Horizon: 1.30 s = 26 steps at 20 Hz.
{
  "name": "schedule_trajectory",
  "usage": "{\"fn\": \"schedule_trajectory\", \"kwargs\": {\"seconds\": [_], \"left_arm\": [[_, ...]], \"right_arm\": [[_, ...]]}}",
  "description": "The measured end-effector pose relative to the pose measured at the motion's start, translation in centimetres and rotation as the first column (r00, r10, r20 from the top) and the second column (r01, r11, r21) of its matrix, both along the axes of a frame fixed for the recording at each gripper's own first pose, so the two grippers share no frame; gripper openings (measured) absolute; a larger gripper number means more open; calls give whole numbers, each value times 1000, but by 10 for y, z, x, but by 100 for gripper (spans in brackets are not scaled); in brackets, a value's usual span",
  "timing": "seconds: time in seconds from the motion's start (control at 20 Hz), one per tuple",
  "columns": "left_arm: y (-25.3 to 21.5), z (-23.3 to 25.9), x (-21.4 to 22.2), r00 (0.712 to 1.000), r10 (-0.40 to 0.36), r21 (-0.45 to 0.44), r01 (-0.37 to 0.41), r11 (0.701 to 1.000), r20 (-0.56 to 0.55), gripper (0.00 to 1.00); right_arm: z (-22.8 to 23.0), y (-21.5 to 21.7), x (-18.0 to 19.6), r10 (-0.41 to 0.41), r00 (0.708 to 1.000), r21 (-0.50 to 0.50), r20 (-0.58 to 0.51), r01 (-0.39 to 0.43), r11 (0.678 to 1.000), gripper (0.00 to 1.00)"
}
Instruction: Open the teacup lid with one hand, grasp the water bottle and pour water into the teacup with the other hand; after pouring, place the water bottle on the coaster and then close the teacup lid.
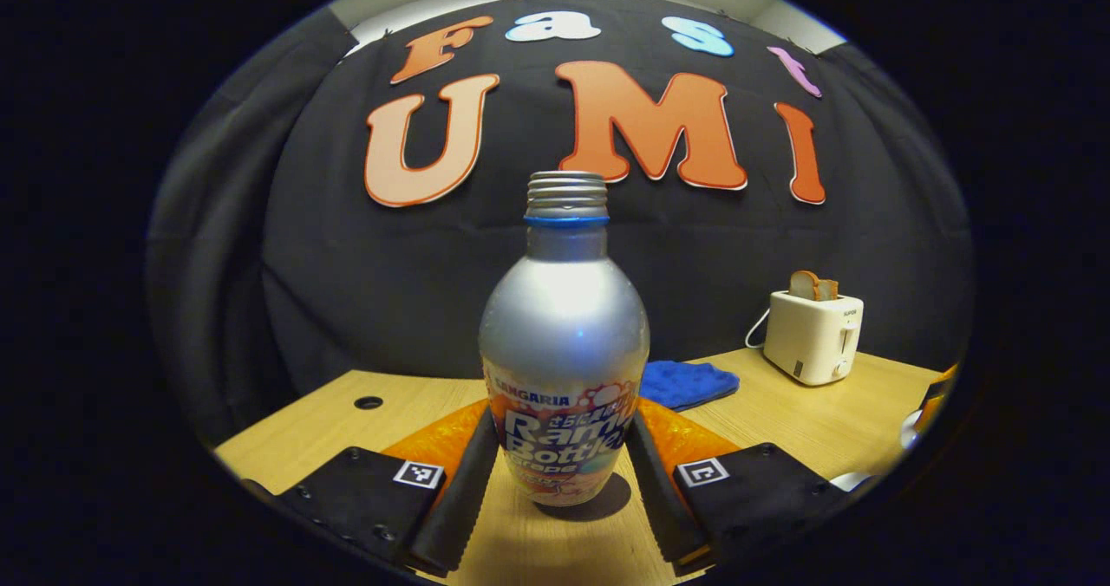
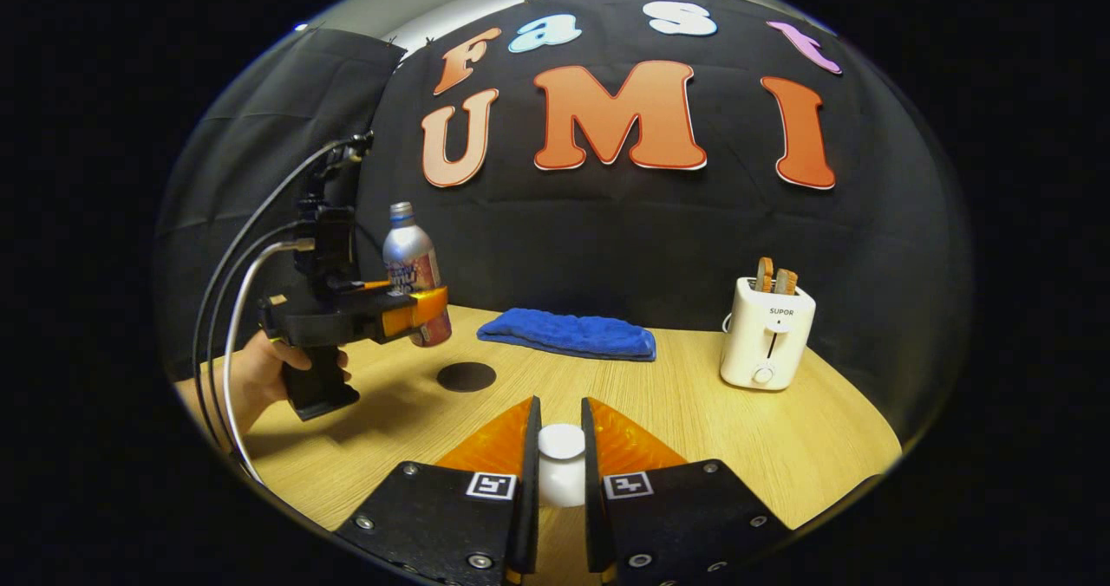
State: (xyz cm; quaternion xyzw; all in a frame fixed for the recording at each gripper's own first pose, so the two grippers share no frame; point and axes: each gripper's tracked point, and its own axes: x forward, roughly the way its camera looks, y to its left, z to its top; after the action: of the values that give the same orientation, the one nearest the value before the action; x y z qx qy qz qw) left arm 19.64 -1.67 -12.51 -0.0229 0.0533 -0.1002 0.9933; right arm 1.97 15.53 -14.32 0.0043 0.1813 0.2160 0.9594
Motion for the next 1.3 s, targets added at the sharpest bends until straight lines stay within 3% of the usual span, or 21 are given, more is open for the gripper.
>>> {"fn": "schedule_trajectory", "kwargs": {"seconds": [0.1,0.15,0.2,0.25,0.3,0.35,0.7,0.75,0.95,1.1,1.15,1.25,1.3], "left_arm": [[-2,-17,6,999,-4,-47,2,999,-49,79],[-3,-24,9,998,-10,-61,6,998,-67,82],[-6,-29,16,997,-18,-75,12,997,-79,78],[-7,-35,19,995,-22,-82,15,997,-94,82],[-8,-39,20,994,-29,-86,20,996,-103,78],[-10,-44,21,992,-30,-82,20,996,-121,87],[-28,-65,30,980,-72,-30,68,997,-187,79],[-30,-66,32,977,-76,-30,72,997,-197,83],[-29,-76,32,969,-68,-33,62,998,-239,82],[-23,-70,25,967,-71,-26,66,997,-244,93],[-22,-66,21,968,-74,-28,69,997,-239,89],[-20,-60,13,971,-74,-13,73,997,-227,94],[-16,-59,6,971,-65,10,69,998,-230,90]], "right_arm": [[-3,1,3,6,1000,-3,-4,-6,1000,23],[-5,-1,4,4,1000,-8,-4,-4,1000,22],[-6,-2,5,-1,1000,-10,-4,1,1000,23],[-7,-3,6,-2,1000,-9,-10,1,1000,22],[-8,-4,7,-4,1000,-4,-15,4,1000,23],[-11,-3,8,-3,1000,-2,-22,3,1000,23],[-17,3,8,16,999,-1,-47,-17,1000,23],[-18,3,8,16,999,-6,-47,-16,1000,23],[-13,9,7,32,999,-1,-43,-32,999,23],[-14,18,4,46,998,5,-47,-46,999,23],[-15,21,3,50,998,7,-49,-50,999,23],[-16,27,3,57,997,8,-48,-57,998,23],[-18,33,2,67,997,11,-50,-66,998,23]]}}
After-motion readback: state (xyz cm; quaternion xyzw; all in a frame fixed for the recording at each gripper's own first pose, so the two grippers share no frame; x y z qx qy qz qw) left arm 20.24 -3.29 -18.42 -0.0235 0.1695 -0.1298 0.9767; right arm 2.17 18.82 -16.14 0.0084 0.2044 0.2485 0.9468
